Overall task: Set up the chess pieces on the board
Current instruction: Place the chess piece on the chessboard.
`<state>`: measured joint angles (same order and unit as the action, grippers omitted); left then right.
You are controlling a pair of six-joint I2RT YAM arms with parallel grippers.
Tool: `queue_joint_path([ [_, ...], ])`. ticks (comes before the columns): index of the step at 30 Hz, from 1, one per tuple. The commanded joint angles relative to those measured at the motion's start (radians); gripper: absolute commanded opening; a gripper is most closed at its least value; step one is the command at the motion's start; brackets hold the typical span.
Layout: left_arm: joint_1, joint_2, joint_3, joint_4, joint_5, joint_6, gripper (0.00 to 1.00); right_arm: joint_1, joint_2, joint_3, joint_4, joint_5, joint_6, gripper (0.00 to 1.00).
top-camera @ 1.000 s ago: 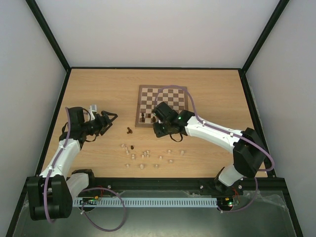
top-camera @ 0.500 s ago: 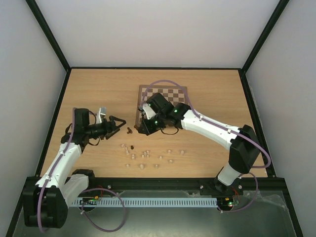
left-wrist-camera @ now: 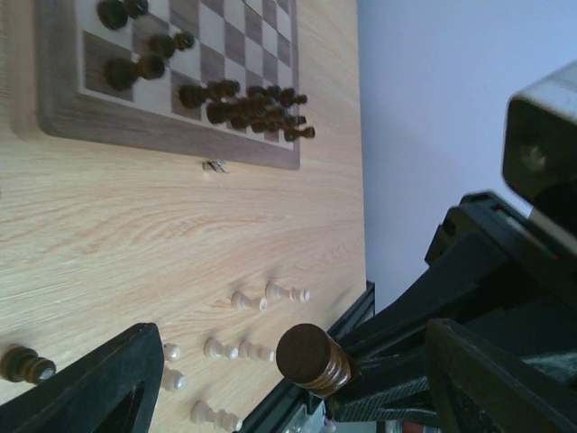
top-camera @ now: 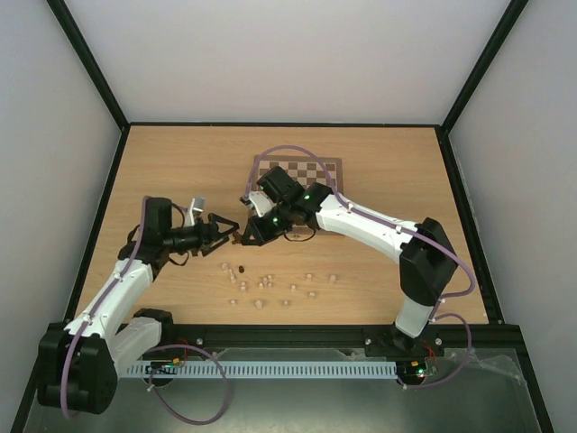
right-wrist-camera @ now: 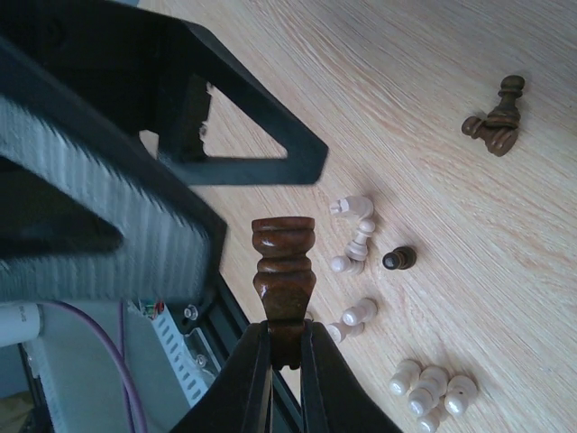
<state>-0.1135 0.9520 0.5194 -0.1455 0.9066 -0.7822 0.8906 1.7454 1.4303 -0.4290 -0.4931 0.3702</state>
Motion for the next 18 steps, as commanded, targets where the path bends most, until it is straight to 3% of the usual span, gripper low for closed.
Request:
queue_joint_path([
  [1,-0.029,0.033,-0.052,0.137,0.081,-0.111,0.79,-0.001,0.016,0.035,-0.014,-0.016,-0.004,0.05],
  [8,-0.035,0.052,-0.079,0.206,0.133,-0.173,0.57,-0.001,-0.006,-0.013,0.016,-0.015,-0.026,0.05],
  [18,-0.038,0.059,-0.094,0.26,0.174,-0.231,0.48,-0.001,-0.084,-0.12,0.062,-0.038,-0.076,0.05],
])
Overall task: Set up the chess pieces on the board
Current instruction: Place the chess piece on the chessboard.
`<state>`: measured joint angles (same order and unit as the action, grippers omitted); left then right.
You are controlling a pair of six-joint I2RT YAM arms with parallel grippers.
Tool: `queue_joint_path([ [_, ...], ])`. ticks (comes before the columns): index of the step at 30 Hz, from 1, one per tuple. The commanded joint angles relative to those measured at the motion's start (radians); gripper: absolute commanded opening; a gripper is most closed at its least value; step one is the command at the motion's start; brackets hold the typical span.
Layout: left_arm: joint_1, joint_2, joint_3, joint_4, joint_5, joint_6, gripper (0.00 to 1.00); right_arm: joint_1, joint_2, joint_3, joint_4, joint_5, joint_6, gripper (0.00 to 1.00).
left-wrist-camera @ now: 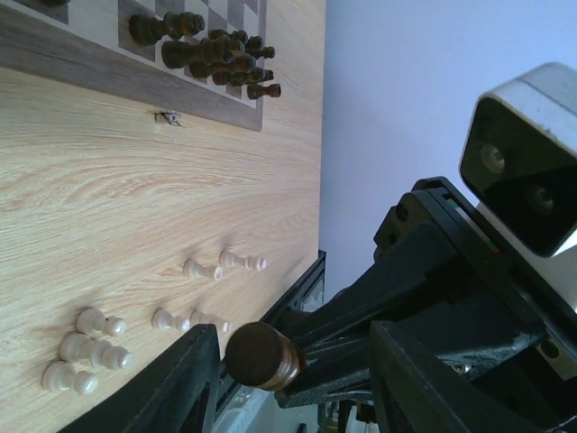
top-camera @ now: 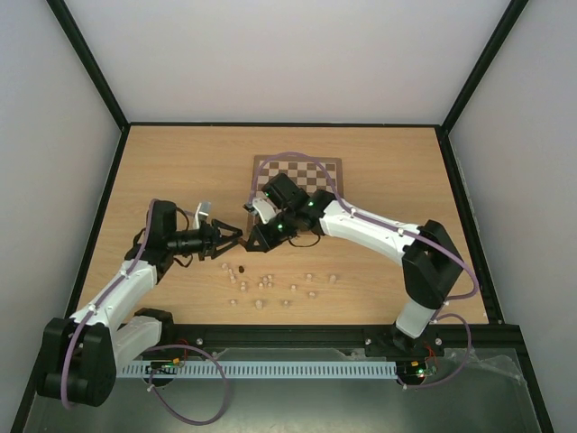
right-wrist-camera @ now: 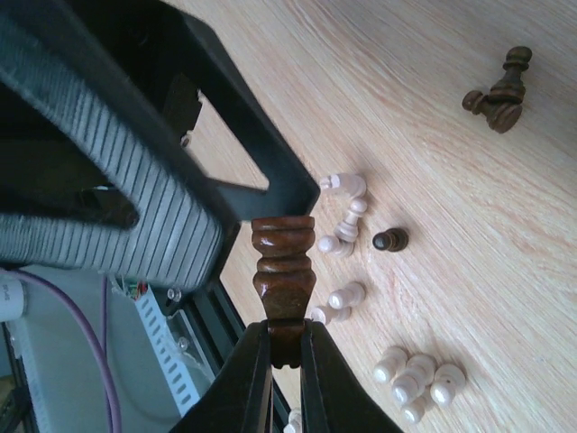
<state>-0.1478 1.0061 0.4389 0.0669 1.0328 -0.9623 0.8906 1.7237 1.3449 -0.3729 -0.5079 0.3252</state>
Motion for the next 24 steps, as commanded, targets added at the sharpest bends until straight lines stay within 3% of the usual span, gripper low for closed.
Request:
queue_joint_path([
  [1,-0.004,0.005,-0.014,0.047,0.05,-0.054,0.46,-0.002,-0.07,-0.042,0.013,-0.024,-0.03,0.05],
  [12,-0.04,-0.001,-0.015,0.073,0.029,-0.087,0.42,-0.001,-0.089,-0.057,0.039,-0.03,-0.036,0.05],
  [24,-0.057,0.006,-0.012,0.086,0.012,-0.098,0.19,-0.009,-0.095,-0.068,0.049,-0.027,-0.033,0.05],
])
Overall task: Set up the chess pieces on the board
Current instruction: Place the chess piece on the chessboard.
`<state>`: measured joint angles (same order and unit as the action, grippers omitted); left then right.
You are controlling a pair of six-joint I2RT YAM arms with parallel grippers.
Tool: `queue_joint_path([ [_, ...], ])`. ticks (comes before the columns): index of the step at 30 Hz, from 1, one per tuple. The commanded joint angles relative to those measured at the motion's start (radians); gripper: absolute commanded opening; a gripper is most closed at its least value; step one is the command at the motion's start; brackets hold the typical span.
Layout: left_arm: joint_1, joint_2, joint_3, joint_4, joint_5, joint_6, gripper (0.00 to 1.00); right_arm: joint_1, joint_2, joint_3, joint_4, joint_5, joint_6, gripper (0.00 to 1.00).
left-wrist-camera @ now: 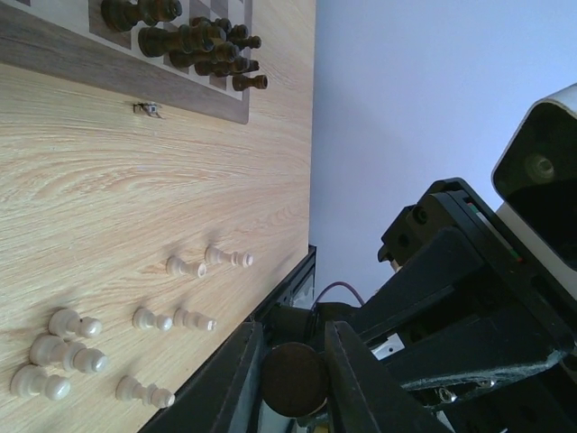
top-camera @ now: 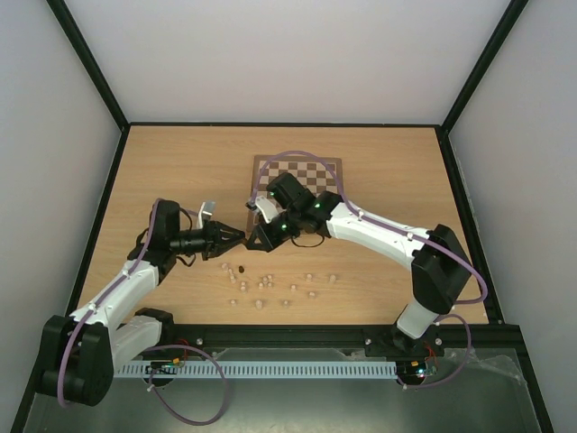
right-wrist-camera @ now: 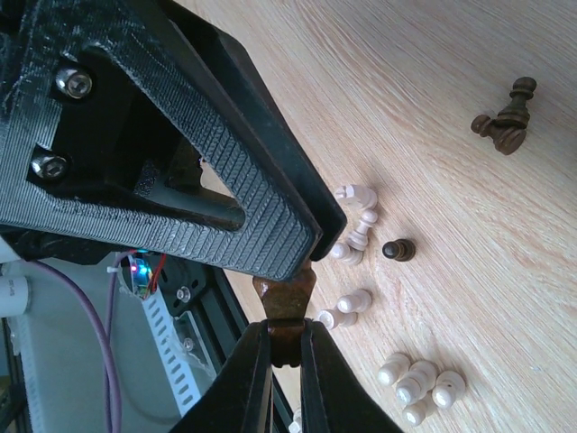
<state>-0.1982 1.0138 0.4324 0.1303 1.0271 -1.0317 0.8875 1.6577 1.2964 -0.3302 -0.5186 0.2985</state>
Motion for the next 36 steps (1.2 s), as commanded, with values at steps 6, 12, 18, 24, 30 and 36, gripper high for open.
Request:
queue_joint_path([
  [6,-0.007,-0.048,0.004,0.051,-0.042,-0.088,0.12,-0.015,-0.078,-0.055,0.049,0.013,0.037,0.28],
  [12,-0.009,-0.07,0.072,0.068,-0.109,-0.169,0.12,-0.027,-0.246,-0.214,0.256,0.086,0.171,0.46],
  [18,-0.013,-0.098,0.063,0.128,-0.161,-0.297,0.12,-0.024,-0.393,-0.441,0.626,0.099,0.321,0.47],
  [24,-0.024,-0.136,0.045,0.16,-0.2,-0.381,0.12,-0.02,-0.392,-0.477,0.748,0.125,0.383,0.47],
  [30,-0.042,-0.134,0.02,0.218,-0.192,-0.457,0.14,-0.01,-0.331,-0.433,0.753,0.167,0.357,0.44],
  [36,-0.056,-0.123,0.012,0.236,-0.19,-0.477,0.15,0.003,-0.277,-0.385,0.754,0.167,0.341,0.39],
])
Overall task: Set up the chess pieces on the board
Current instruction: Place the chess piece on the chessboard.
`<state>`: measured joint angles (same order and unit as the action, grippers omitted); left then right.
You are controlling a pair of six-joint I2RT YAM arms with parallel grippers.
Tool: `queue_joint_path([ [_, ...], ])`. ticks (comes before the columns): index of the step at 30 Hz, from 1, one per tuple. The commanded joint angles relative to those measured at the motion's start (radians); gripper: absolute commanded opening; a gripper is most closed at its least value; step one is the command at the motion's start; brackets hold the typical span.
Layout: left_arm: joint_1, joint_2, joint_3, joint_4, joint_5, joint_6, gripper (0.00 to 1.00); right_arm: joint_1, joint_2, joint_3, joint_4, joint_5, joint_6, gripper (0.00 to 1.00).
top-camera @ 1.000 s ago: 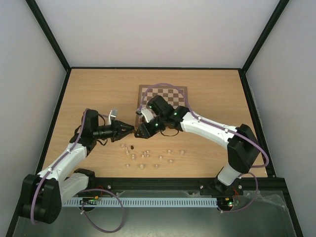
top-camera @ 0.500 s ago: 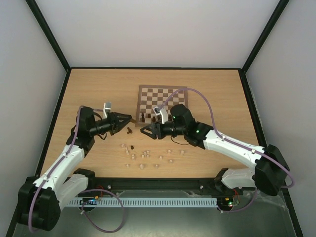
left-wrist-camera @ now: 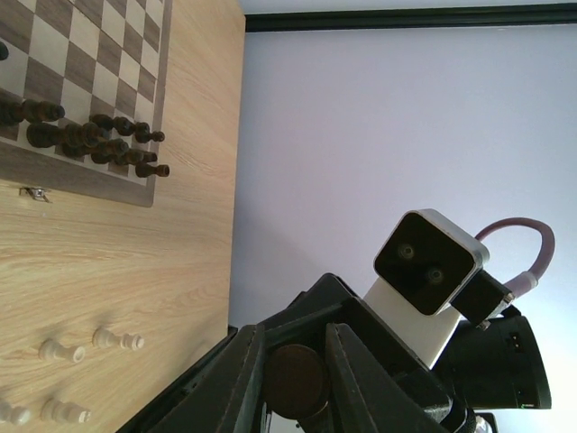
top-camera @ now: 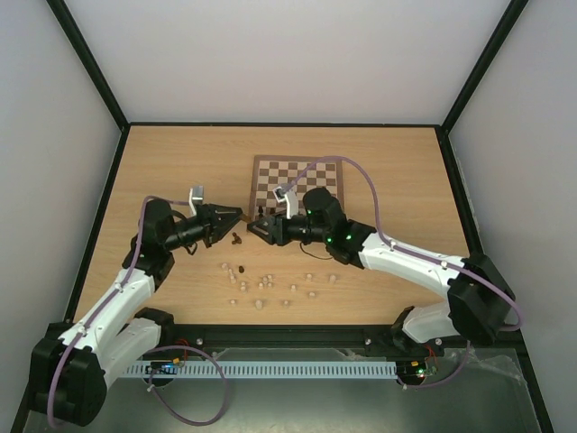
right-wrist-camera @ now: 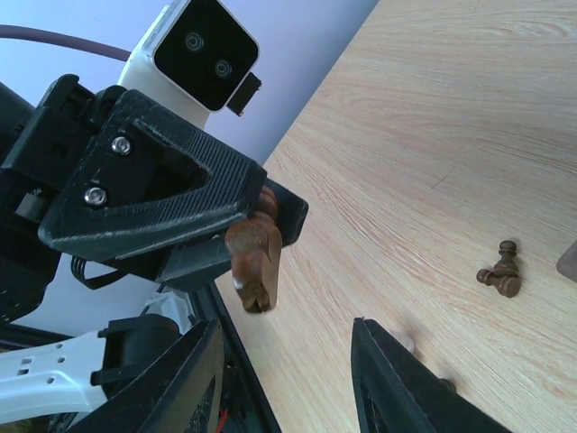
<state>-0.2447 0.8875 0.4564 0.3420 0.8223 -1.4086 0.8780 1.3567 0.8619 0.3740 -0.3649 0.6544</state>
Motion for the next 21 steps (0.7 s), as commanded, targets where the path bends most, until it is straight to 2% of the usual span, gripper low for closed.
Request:
queue_joint_path([
  [1,-0.011,0.004,-0.012,0.024,0.015,-0.1,0.15,0.013,0.027,0.052,0.054,0.012,-0.016,0.39],
  [10,-0.013,0.009,-0.022,0.023,0.015,-0.097,0.15,0.016,0.04,0.072,0.051,0.01,-0.016,0.33],
  [15,-0.014,0.01,-0.032,0.031,0.013,-0.105,0.15,0.015,0.053,0.09,0.039,-0.004,-0.046,0.23],
  [21,-0.014,0.018,-0.035,0.043,0.012,-0.112,0.15,0.017,0.065,0.093,0.026,-0.009,-0.049,0.23],
])
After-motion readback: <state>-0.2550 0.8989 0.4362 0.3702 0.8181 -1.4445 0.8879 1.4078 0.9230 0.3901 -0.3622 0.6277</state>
